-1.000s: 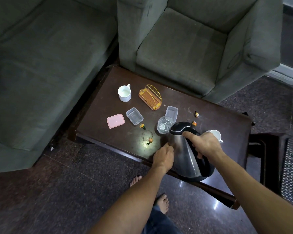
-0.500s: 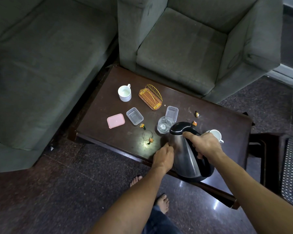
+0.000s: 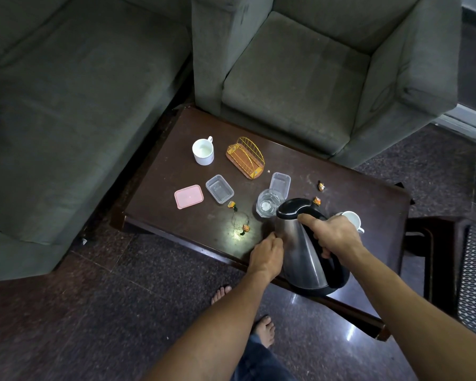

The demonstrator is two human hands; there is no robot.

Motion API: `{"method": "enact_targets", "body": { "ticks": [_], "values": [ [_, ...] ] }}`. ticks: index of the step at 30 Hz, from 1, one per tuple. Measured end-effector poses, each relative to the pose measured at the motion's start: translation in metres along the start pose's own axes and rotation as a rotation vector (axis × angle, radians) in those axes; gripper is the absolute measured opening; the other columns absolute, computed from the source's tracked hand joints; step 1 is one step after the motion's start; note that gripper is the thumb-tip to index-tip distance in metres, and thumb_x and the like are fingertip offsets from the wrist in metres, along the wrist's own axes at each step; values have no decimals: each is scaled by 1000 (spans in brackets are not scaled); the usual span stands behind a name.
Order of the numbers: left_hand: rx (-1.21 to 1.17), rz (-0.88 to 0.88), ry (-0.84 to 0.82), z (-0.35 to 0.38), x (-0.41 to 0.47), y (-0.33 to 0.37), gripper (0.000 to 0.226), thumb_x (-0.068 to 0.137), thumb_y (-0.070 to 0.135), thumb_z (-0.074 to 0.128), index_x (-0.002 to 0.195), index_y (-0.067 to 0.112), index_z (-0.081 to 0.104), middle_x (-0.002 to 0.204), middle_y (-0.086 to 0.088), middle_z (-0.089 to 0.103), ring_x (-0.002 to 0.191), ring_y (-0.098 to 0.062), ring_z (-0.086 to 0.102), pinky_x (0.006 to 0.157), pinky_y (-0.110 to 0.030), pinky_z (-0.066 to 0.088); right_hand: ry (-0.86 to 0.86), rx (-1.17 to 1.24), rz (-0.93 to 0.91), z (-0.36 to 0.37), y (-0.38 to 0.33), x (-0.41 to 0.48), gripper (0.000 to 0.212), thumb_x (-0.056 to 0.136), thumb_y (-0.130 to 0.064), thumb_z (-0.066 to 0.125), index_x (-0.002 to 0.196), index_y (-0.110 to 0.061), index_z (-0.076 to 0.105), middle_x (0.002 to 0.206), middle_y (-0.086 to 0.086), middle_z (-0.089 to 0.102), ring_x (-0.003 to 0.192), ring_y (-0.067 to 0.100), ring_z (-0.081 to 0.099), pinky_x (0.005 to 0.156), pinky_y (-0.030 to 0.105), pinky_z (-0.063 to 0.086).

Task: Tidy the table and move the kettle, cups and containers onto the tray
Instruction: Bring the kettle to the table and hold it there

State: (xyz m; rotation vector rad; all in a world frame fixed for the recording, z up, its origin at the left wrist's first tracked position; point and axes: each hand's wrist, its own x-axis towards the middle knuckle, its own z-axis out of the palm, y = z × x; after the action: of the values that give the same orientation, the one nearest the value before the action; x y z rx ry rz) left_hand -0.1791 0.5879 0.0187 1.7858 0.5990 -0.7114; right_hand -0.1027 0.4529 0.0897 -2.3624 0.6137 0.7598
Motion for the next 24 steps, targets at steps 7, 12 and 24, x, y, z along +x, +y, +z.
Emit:
{"method": "enact_targets", "body": {
  "ticks": [7,12,24],
  "values": [
    [-1,-4,3,0,1,0,36,101,25,32,119,18,63,122,-20,67,115,-41,59,100,-46,46,-13,5,-2,0,0,1,69,60,-74,68,60,-5,68,46,12,64,36,26,61,56,40,58],
    [-22,-7,6,0,0,0,37,101,25,33,121,19,63,124,-20,67,118,-41,58,104,-47,44,-4,-12,4,1,-1,1,72,61,-76,66,64,-4,69,48,14,67,38,27,63,55,37,56],
    [-3,-7,9,0,0,2,40,101,25,31,124,19,62,128,-20,66,120,-43,56,104,-49,43,6,-27,20,-1,-3,-1,74,61,-78,63,65,-4,70,47,14,67,41,27,66,54,32,50]
  ]
}}
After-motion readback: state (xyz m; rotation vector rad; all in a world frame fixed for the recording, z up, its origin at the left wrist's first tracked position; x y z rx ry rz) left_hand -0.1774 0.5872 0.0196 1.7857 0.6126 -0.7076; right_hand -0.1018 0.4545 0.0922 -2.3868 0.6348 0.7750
